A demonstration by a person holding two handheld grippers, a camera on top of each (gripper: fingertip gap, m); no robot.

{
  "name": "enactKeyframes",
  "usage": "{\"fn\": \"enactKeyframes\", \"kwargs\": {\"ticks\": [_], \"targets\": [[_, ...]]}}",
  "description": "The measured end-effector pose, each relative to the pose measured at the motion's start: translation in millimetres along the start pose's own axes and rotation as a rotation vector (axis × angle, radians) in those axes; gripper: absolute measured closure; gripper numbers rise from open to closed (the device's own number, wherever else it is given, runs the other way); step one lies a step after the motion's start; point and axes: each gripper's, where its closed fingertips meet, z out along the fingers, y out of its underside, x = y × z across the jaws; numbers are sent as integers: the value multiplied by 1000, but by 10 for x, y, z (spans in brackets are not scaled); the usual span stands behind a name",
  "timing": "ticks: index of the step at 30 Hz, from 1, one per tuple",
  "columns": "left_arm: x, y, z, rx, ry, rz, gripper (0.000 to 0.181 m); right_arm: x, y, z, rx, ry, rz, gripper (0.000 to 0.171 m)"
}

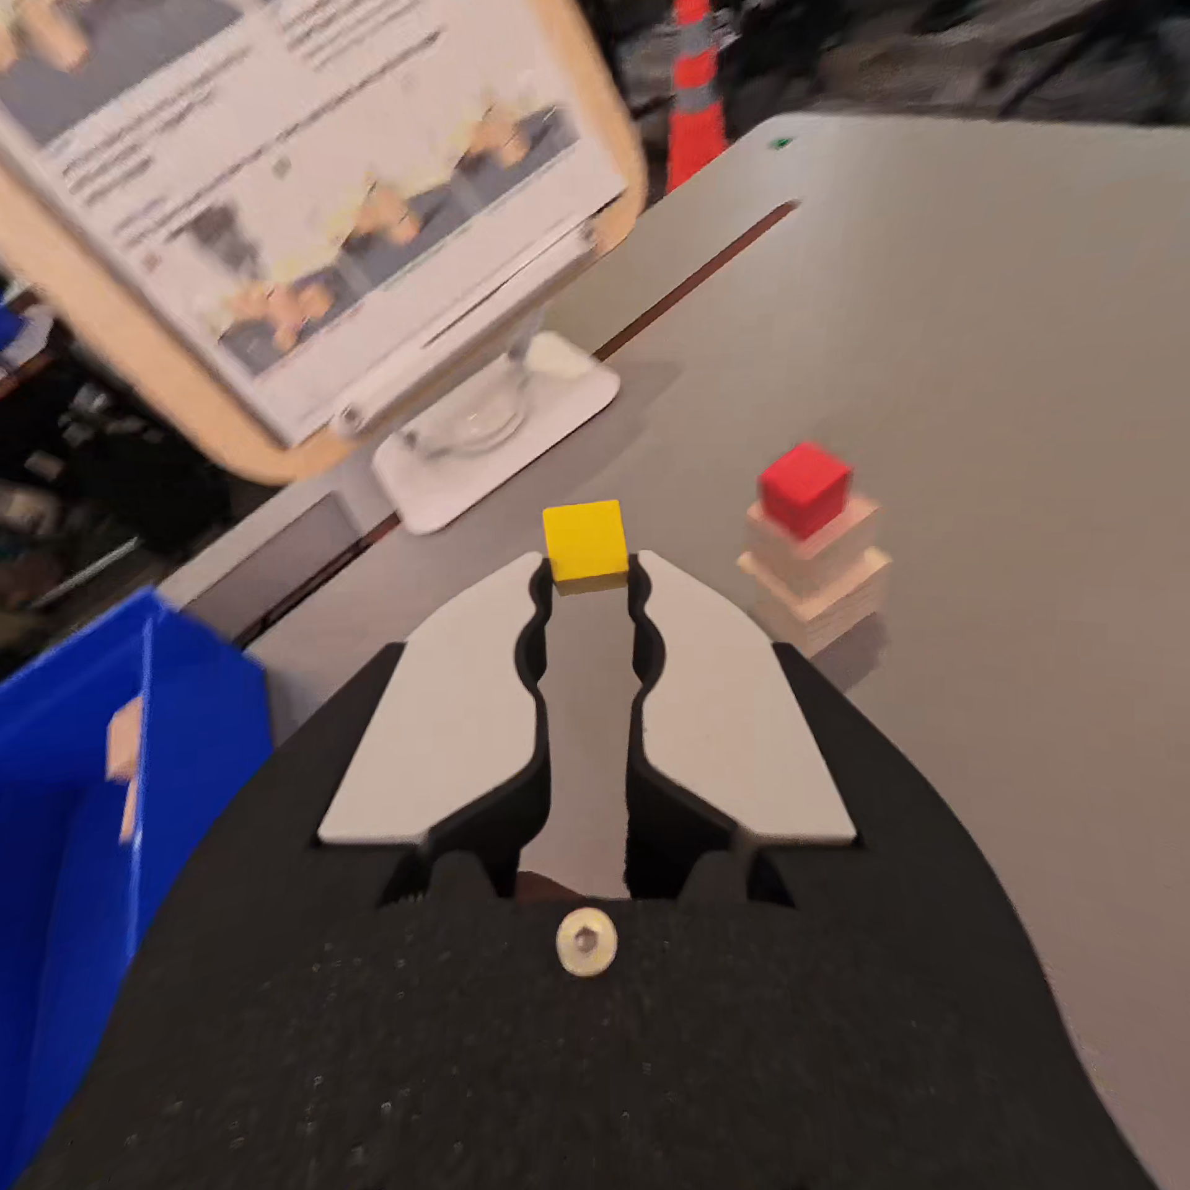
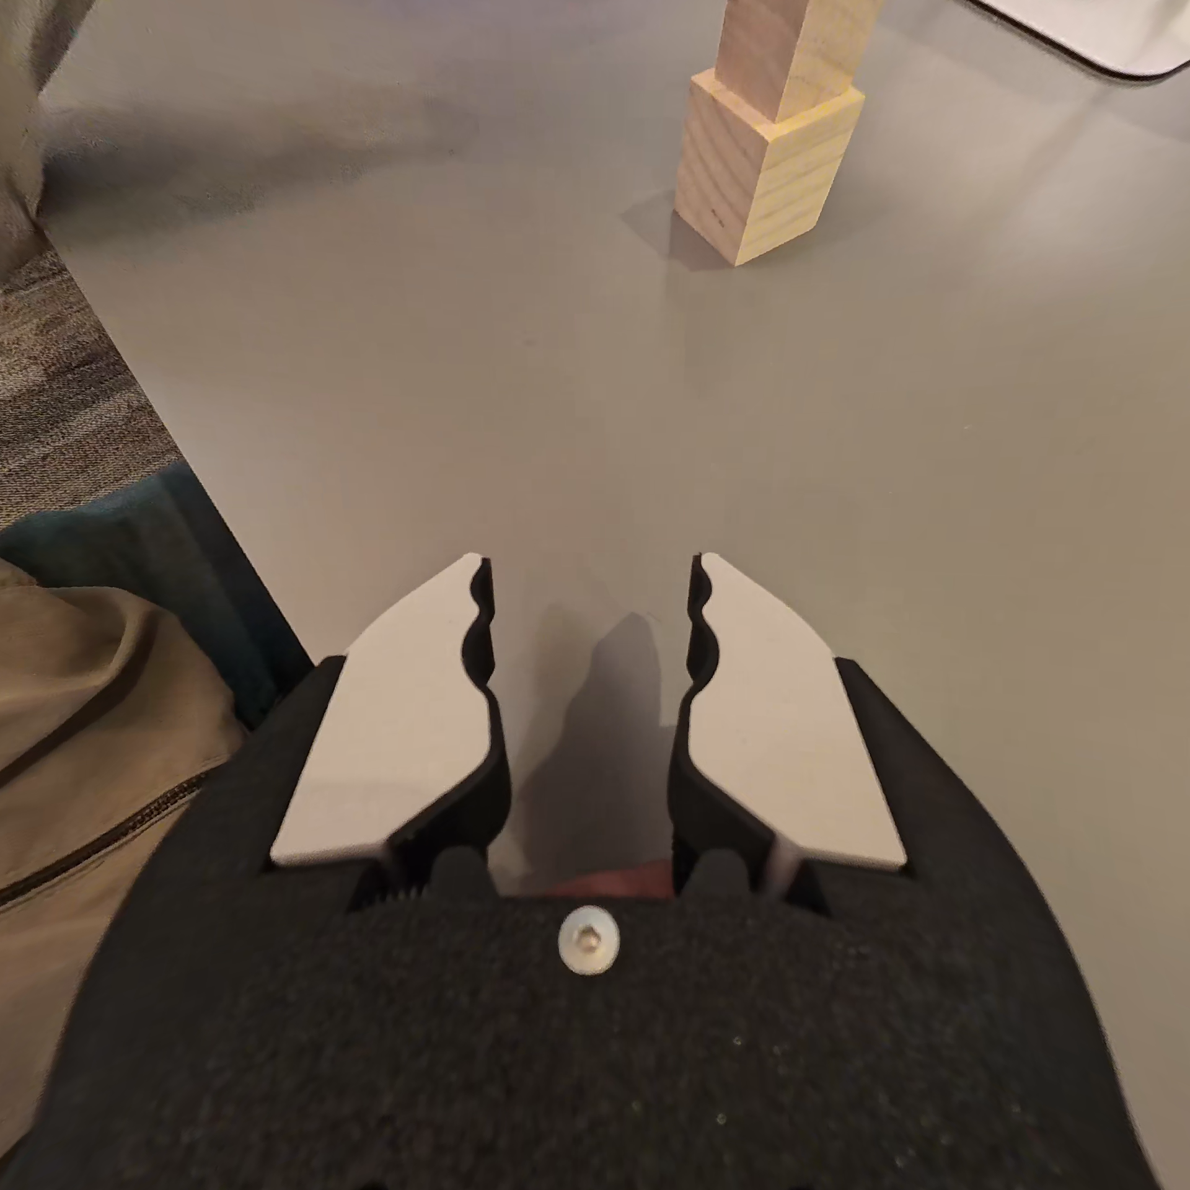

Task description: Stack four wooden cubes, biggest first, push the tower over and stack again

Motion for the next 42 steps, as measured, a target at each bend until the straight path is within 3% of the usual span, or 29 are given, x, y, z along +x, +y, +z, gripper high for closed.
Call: {"fn": "enactKeyframes", "kwargs": {"ticks": [4, 9, 25, 28, 31, 36, 39, 42], "targets": [[525, -296, 210, -5, 301, 166, 159, -3, -9, -10, 1, 1, -3, 113], [740, -131, 485, -170, 525, 217, 159, -14, -13, -10, -1, -1, -9, 113], [867, -42, 648, -256, 638, 230, 159, 6, 61, 36, -22, -17, -3, 113], [844, -22, 694, -259, 624, 214, 158, 16, 59, 21, -20, -14, -3, 114], [822, -3, 651, -266, 624, 201, 137, 32, 45, 3, -13, -8, 0, 114], [775, -35, 229, -139, 543, 172, 128, 53, -38, -37, 24, 5, 13, 114], [752, -9, -185, 71, 386, 0, 129, 27, -111, -25, 43, -4, 18, 116], [692, 378, -548, 214, 128, -273, 118, -10, -210, 62, 32, -12, 10, 118]]}}
